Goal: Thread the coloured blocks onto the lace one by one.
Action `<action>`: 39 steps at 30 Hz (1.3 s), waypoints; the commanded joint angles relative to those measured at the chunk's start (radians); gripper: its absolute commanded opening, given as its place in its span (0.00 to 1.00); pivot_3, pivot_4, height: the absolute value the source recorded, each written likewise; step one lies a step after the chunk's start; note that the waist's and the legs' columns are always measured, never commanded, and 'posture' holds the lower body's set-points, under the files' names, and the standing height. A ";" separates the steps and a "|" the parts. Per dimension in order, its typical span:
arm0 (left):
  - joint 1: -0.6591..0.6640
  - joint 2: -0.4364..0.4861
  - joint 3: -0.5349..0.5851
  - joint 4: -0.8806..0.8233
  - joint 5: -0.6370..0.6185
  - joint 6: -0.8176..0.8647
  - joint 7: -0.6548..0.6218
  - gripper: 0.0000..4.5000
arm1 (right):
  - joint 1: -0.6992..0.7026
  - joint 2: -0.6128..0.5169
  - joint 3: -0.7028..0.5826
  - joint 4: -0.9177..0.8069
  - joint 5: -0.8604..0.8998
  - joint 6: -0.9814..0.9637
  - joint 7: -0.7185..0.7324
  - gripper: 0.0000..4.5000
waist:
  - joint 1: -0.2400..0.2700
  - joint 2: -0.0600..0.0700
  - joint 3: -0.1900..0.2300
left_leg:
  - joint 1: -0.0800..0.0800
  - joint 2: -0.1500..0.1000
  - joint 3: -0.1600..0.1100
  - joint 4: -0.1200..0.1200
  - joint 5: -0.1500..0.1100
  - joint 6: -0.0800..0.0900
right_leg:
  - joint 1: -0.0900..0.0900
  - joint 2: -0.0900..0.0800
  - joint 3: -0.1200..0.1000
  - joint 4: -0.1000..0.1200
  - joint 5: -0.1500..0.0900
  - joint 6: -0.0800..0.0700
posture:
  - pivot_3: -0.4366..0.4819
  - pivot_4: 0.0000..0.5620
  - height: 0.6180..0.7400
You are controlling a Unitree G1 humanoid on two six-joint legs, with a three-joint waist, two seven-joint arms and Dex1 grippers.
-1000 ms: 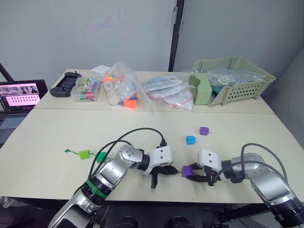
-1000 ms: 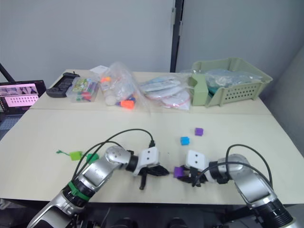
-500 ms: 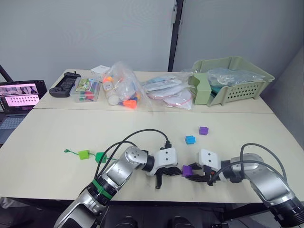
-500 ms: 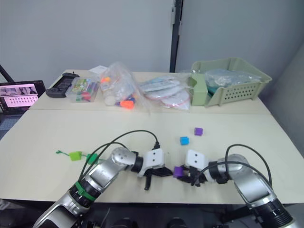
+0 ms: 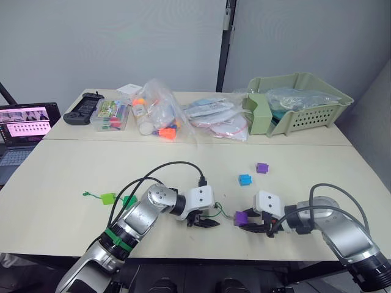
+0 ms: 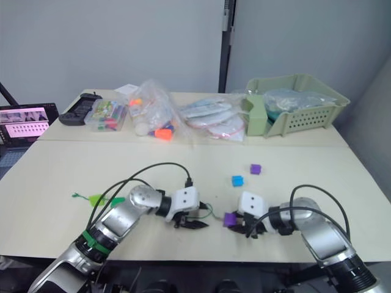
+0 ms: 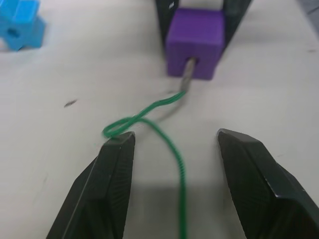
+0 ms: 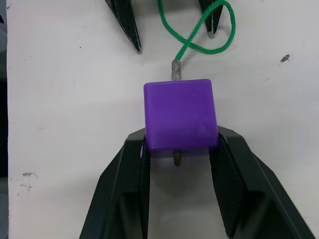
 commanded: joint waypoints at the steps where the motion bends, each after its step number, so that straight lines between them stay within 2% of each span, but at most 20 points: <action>1: -0.013 -0.027 0.010 0.007 -0.001 -0.023 0.012 0.62 | 0.013 -0.008 0.007 -0.015 0.007 0.006 0.006 0.26 | -0.001 0.000 0.000 | 0.000 0.000 0.000 0.000 0.000 0.000 | 0.000 0.000 0.000 0.000 0.000 0.000 | 0.48 0.27 1.00; 8: -0.021 -0.063 -0.016 0.039 0.008 -0.029 -0.002 0.62 | 0.015 -0.013 0.006 -0.027 0.013 0.014 0.000 0.26 | 0.000 0.000 0.000 | 0.000 0.000 0.000 0.000 0.000 0.000 | 0.000 0.000 0.000 0.000 0.000 0.000 | 0.48 0.27 1.00; 9: -0.023 -0.067 -0.019 0.047 0.014 -0.031 -0.001 0.50 | 0.015 -0.014 0.006 -0.029 0.014 0.015 0.000 0.26 | 0.000 0.000 0.000 | 0.000 0.000 0.000 0.000 0.000 0.000 | 0.000 0.000 0.000 0.000 0.000 0.000 | 0.48 0.27 1.00; 16: -0.022 -0.074 -0.022 0.061 0.025 -0.035 -0.010 0.01 | 0.017 -0.017 0.002 -0.038 0.019 0.023 -0.006 0.26 | -0.001 0.000 0.000 | 0.000 0.000 0.000 0.000 0.000 0.000 | 0.000 0.000 0.000 0.000 0.000 0.000 | 0.48 0.27 1.00; 25: -0.024 -0.076 -0.024 0.014 0.024 -0.011 -0.017 0.00 | 0.020 -0.016 0.005 -0.040 0.019 0.024 -0.014 0.26 | -0.001 0.000 0.000 | 0.000 0.000 0.000 0.000 0.000 0.000 | 0.000 0.000 0.000 0.000 0.000 0.000 | 0.48 0.27 1.00; 35: -0.051 -0.175 -0.082 0.023 0.068 0.038 0.033 0.00 | 0.017 -0.014 0.008 -0.041 0.017 0.026 -0.019 0.26 | 0.002 0.000 0.000 | 0.000 0.000 0.000 0.000 0.000 0.000 | 0.000 0.000 0.000 0.000 -0.002 0.003 | 0.48 0.27 1.00; 39: -0.038 -0.184 -0.080 0.010 0.064 0.056 0.022 0.00 | 0.017 -0.016 0.008 -0.041 0.017 0.026 -0.023 0.26 | 0.006 0.000 0.000 | 0.000 -0.001 0.000 0.000 0.000 0.000 | 0.001 0.000 0.000 0.000 -0.002 0.004 | 0.48 0.27 1.00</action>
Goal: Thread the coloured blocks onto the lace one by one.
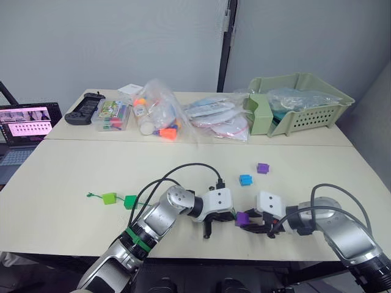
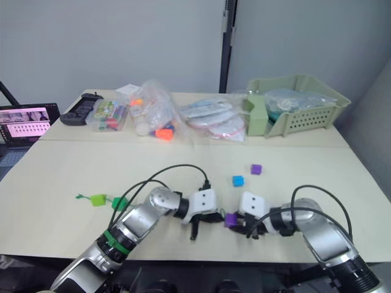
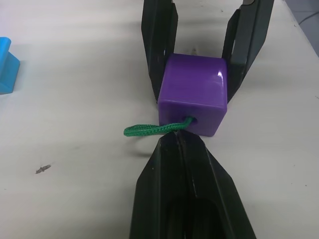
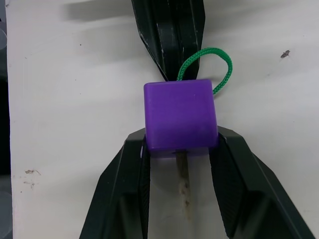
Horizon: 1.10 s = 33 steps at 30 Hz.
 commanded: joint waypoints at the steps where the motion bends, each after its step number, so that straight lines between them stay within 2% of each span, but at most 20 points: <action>1: 0.001 -0.027 -0.021 -0.030 -0.016 0.002 -0.007 0.00 | 0.006 0.004 0.011 -0.020 -0.001 0.005 -0.005 0.26 | 0.001 0.000 0.000 | 0.000 0.000 0.000 0.000 0.000 0.000 | 0.000 0.000 0.000 0.000 0.000 0.000 | 0.48 0.27 1.00; 3: 0.004 -0.013 0.002 -0.034 -0.029 0.001 -0.016 0.00 | 0.005 0.005 0.012 -0.020 -0.001 0.005 -0.007 0.26 | 0.000 0.000 0.000 | 0.000 0.000 0.000 0.000 0.000 0.000 | 0.000 0.000 0.000 0.000 0.000 0.000 | 0.48 0.27 1.00; 4: 0.006 -0.001 0.009 -0.042 -0.040 0.002 -0.036 0.06 | 0.004 0.005 0.013 -0.020 -0.001 0.005 -0.007 0.26 | 0.000 0.000 0.000 | 0.000 0.000 0.000 0.000 0.000 0.000 | 0.000 0.000 0.000 0.000 0.000 0.000 | 0.48 0.27 1.00; 13: -0.004 0.081 0.089 -0.087 -0.102 0.047 -0.076 0.70 | 0.006 0.008 0.017 -0.011 -0.001 -0.004 -0.013 0.26 | -0.007 0.000 0.000 | 0.000 0.001 0.000 0.000 0.000 0.000 | -0.001 0.001 0.000 0.000 0.000 0.000 | 0.48 0.27 1.00; 17: 0.003 0.139 0.126 -0.120 -0.126 0.059 -0.088 0.70 | 0.005 0.008 0.018 -0.006 -0.001 -0.009 -0.011 0.26 | -0.008 0.000 0.000 | 0.000 0.001 0.000 -0.001 0.000 0.000 | -0.001 0.001 0.000 0.000 0.000 0.000 | 0.48 0.27 1.00; 23: 0.041 0.184 0.172 -0.199 -0.200 0.074 -0.116 0.70 | -0.005 0.017 0.023 -0.015 0.001 -0.003 -0.013 0.26 | -0.009 0.000 0.000 | 0.000 0.002 0.000 -0.001 0.000 0.000 | -0.001 0.001 0.000 0.000 0.000 0.000 | 0.48 0.27 1.00; 28: 0.041 0.213 0.181 -0.202 -0.223 0.053 -0.129 0.70 | -0.011 0.033 0.036 -0.043 0.005 0.013 -0.019 0.26 | -0.011 0.000 0.000 | 0.000 0.002 0.000 -0.001 0.000 0.000 | -0.001 0.001 0.000 0.000 0.000 -0.001 | 0.48 0.27 1.00; 33: 0.042 0.238 0.139 -0.148 -0.158 -0.053 -0.131 0.70 | -0.013 0.050 0.052 -0.047 -0.003 0.018 -0.025 0.26 | -0.010 0.000 0.000 | 0.000 0.002 0.000 -0.001 0.000 0.000 | -0.002 0.001 0.000 0.000 0.000 -0.001 | 0.48 0.27 1.00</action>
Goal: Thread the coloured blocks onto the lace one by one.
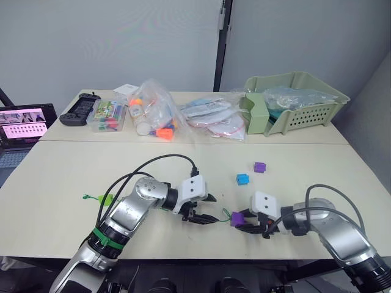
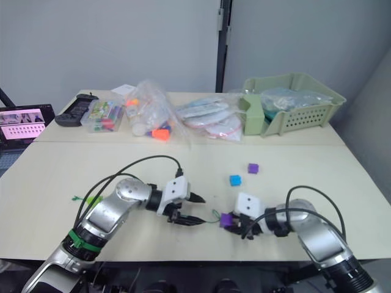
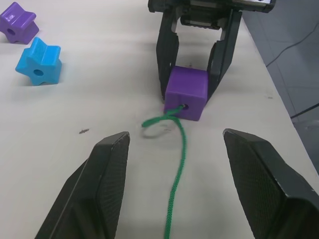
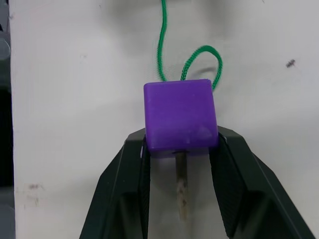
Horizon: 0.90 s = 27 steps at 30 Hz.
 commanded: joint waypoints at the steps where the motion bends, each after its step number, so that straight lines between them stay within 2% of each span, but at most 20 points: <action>1: -0.004 0.006 -0.015 0.006 0.022 -0.053 -0.005 0.76 | -0.001 -0.004 0.019 -0.021 -0.009 0.003 0.001 0.26 | 0.001 0.000 0.000 | 0.000 0.000 0.000 0.000 0.000 0.000 | 0.000 0.000 0.000 0.000 0.000 -0.001 | 0.48 0.27 1.00; 4: -0.001 0.005 -0.013 0.005 0.010 -0.057 -0.016 0.96 | 0.005 -0.013 0.019 -0.022 -0.013 0.001 0.004 0.26 | 0.002 0.000 0.000 | 0.000 0.000 0.000 0.000 0.000 0.000 | 0.000 0.000 0.000 0.000 0.001 -0.001 | 0.48 0.27 1.00; 7: -0.010 -0.035 0.000 -0.011 -0.039 -0.014 -0.014 0.96 | 0.005 -0.006 0.027 -0.035 -0.012 0.011 0.000 0.26 | 0.002 0.000 0.000 | 0.000 0.000 0.000 0.000 0.000 0.000 | 0.000 0.000 0.000 0.000 0.001 -0.001 | 0.48 0.27 1.00; 15: -0.027 -0.109 -0.065 0.039 0.000 -0.034 0.001 0.96 | -0.011 0.015 0.054 -0.026 -0.029 0.028 -0.018 0.26 | -0.005 0.000 0.000 | 0.000 0.001 0.000 -0.001 0.000 0.000 | 0.000 0.001 0.000 0.000 0.000 -0.001 | 0.48 0.27 1.00; 16: -0.033 -0.120 -0.073 0.056 0.009 -0.045 0.006 1.00 | -0.011 0.015 0.054 -0.023 -0.031 0.028 -0.019 0.26 | -0.005 0.000 0.000 | 0.001 0.000 0.000 -0.001 0.000 0.000 | 0.000 0.001 0.000 0.000 0.000 0.000 | 0.48 0.27 1.00; 17: -0.037 -0.128 -0.077 0.066 0.012 -0.047 0.008 1.00 | -0.011 0.014 0.054 -0.022 -0.031 0.028 -0.018 0.26 | -0.005 0.000 0.000 | 0.001 0.000 0.000 -0.001 0.000 0.000 | 0.000 0.001 0.000 0.000 0.000 0.000 | 0.48 0.27 1.00; 21: -0.046 -0.144 -0.108 0.096 0.059 -0.074 0.029 1.00 | -0.015 0.012 0.045 -0.025 -0.030 0.042 -0.022 0.26 | -0.004 0.000 0.000 | 0.001 0.000 0.000 -0.001 0.000 0.000 | 0.000 0.001 0.000 0.000 0.000 0.000 | 0.48 0.27 1.00; 27: -0.054 -0.152 -0.110 0.111 0.063 -0.078 0.027 1.00 | -0.010 -0.010 -0.006 -0.075 0.016 0.097 -0.014 0.26 | -0.001 0.000 0.000 | 0.000 0.000 0.000 -0.001 0.000 0.000 | 0.000 0.001 0.000 0.000 0.000 0.000 | 0.48 0.27 1.00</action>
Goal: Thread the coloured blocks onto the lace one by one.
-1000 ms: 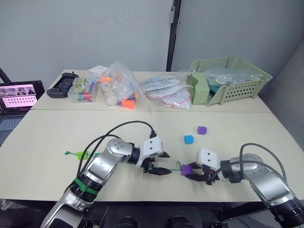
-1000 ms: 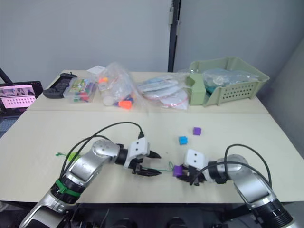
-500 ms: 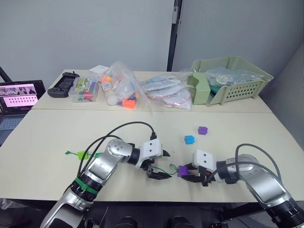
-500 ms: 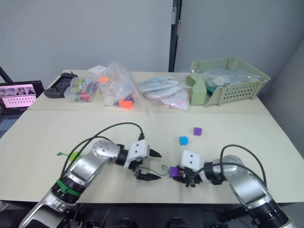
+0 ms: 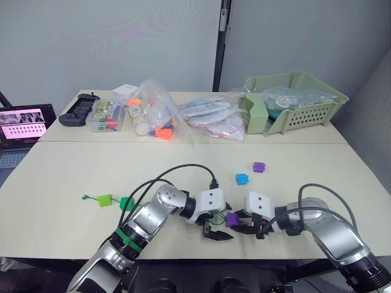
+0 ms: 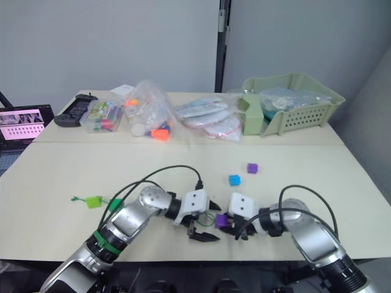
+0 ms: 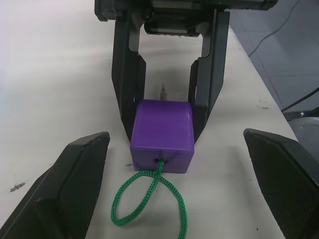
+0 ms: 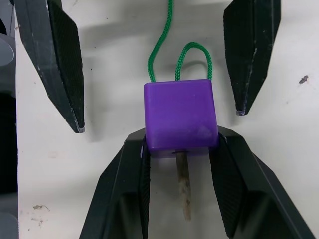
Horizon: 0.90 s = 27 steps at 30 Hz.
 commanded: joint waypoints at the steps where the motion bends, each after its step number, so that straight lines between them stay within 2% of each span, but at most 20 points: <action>1: -0.027 -0.010 0.008 -0.005 0.004 -0.022 0.001 1.00 | 0.012 -0.022 -0.036 -0.052 0.036 0.030 0.006 0.26 | 0.003 0.000 0.000 | 0.000 0.000 0.000 0.000 0.000 0.000 | 0.000 0.000 0.000 0.000 0.000 0.000 | 0.48 0.27 1.00; 2: -0.029 -0.011 0.008 -0.004 0.003 -0.021 0.001 1.00 | 0.015 -0.027 -0.045 -0.063 0.046 0.033 0.006 0.49 | 0.004 0.000 0.000 | -0.001 0.000 0.000 0.000 0.000 0.000 | 0.000 0.000 0.000 0.000 0.000 0.000 | 0.48 0.27 1.00; 8: -0.029 -0.015 0.006 -0.003 0.000 -0.019 -0.001 1.00 | 0.023 -0.051 -0.080 -0.098 0.078 0.042 0.001 0.95 | 0.004 0.000 0.000 | -0.002 -0.001 0.000 0.000 0.000 0.000 | -0.001 -0.001 0.000 -0.001 0.000 0.000 | 0.48 0.27 1.00; 9: -0.030 -0.016 0.006 -0.004 0.000 -0.018 0.000 1.00 | 0.031 -0.062 -0.089 -0.106 0.083 0.044 0.003 0.99 | 0.005 0.000 0.000 | -0.002 -0.001 0.000 0.000 0.000 0.000 | -0.002 -0.001 0.000 -0.001 0.000 0.000 | 0.48 0.27 1.00; 18: -0.043 -0.049 -0.012 0.042 0.027 -0.050 0.011 1.00 | 0.132 -0.126 -0.178 -0.109 0.102 0.009 -0.003 0.99 | 0.004 0.000 0.000 | -0.003 -0.001 0.000 0.000 0.000 0.000 | -0.002 -0.001 0.000 -0.001 0.000 0.000 | 0.48 0.27 1.00; 19: -0.042 -0.053 -0.014 0.045 0.027 -0.053 0.006 0.91 | 0.137 -0.126 -0.181 -0.108 0.103 0.005 -0.006 1.00 | 0.004 0.000 0.000 | -0.003 -0.001 0.000 0.000 0.000 0.000 | -0.002 -0.001 0.000 -0.001 0.000 0.000 | 0.48 0.27 1.00; 20: -0.043 -0.056 -0.015 0.049 0.029 -0.055 0.005 0.89 | 0.139 -0.123 -0.183 -0.106 0.104 0.003 -0.008 1.00 | 0.004 0.000 0.000 | -0.003 -0.001 0.000 0.000 0.000 0.000 | -0.002 -0.001 0.000 -0.001 0.000 0.000 | 0.48 0.27 1.00; 22: -0.043 -0.063 -0.016 0.054 0.032 -0.059 0.005 0.77 | 0.141 -0.119 -0.185 -0.105 0.106 0.001 -0.012 1.00 | 0.005 0.000 0.000 | -0.003 -0.001 0.000 0.000 0.000 0.000 | -0.002 -0.001 0.000 -0.001 0.000 0.000 | 0.48 0.27 1.00; 27: -0.041 -0.077 -0.021 0.066 0.041 -0.068 0.005 0.39 | 0.141 -0.111 -0.178 -0.104 0.113 -0.002 -0.020 1.00 | 0.005 0.000 0.000 | -0.004 -0.001 0.000 0.000 0.000 0.000 | -0.002 -0.001 0.000 -0.001 0.000 0.000 | 0.48 0.27 1.00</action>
